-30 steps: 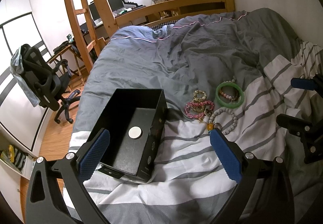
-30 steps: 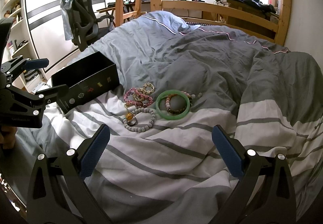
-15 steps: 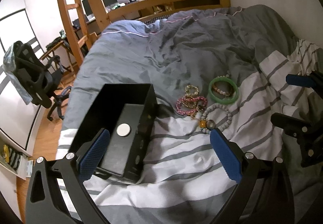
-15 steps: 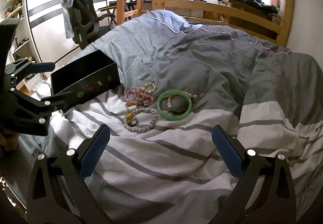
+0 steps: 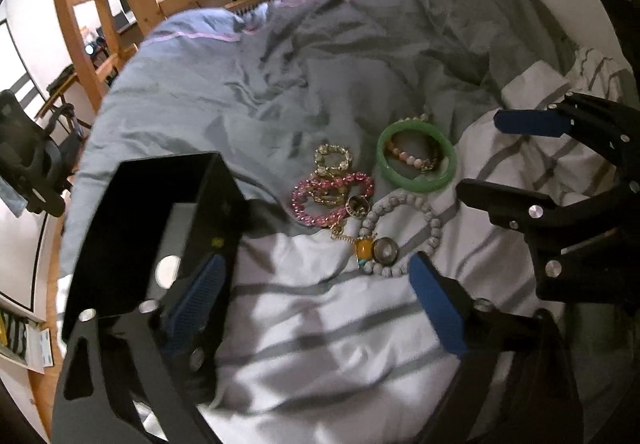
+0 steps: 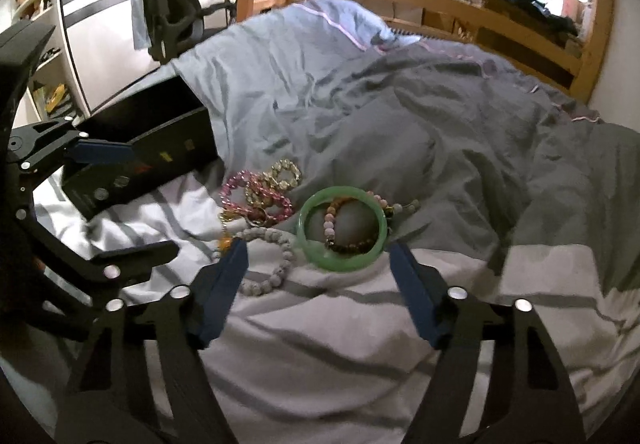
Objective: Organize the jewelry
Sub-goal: 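Grasp the pink beaded bracelet with the left gripper while the right gripper grasps the white bead bracelet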
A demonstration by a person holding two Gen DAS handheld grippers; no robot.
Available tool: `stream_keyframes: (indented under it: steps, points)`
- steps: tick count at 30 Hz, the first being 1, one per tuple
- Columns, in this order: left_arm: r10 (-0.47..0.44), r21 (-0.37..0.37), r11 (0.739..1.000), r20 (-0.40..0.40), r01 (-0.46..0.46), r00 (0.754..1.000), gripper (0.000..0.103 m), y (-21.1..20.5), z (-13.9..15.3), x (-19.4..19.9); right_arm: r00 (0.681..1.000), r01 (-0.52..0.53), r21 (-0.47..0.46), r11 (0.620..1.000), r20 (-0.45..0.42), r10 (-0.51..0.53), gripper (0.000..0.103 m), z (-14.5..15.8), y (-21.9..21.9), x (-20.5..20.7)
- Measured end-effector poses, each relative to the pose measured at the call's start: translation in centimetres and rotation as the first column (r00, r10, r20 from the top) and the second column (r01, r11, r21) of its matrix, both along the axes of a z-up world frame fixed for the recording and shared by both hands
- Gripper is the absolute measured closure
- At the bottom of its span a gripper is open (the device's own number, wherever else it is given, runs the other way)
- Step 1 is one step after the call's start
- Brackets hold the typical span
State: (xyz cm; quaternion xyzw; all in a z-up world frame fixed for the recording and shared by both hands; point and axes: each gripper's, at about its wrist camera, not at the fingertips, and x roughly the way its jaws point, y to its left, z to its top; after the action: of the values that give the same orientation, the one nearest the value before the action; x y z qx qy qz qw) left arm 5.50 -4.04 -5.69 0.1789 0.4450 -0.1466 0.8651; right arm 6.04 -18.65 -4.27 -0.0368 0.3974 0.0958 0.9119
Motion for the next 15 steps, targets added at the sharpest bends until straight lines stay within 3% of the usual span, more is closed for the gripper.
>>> stream_keyframes:
  steps: [12,15]
  points:
    - [-0.026,0.078,0.997,-0.061,0.031,0.998,0.041,-2.8,-4.1,4.6,0.991,-0.026,0.053,0.998,-0.131,0.033,0.042,-4.5,-0.8,4.1]
    - [-0.045,0.062,0.997,-0.096,0.051,0.994,0.056,-2.8,-5.0,5.2,0.985,-0.047,0.033,0.998,-0.166,0.052,0.058,-5.4,-0.1,4.6]
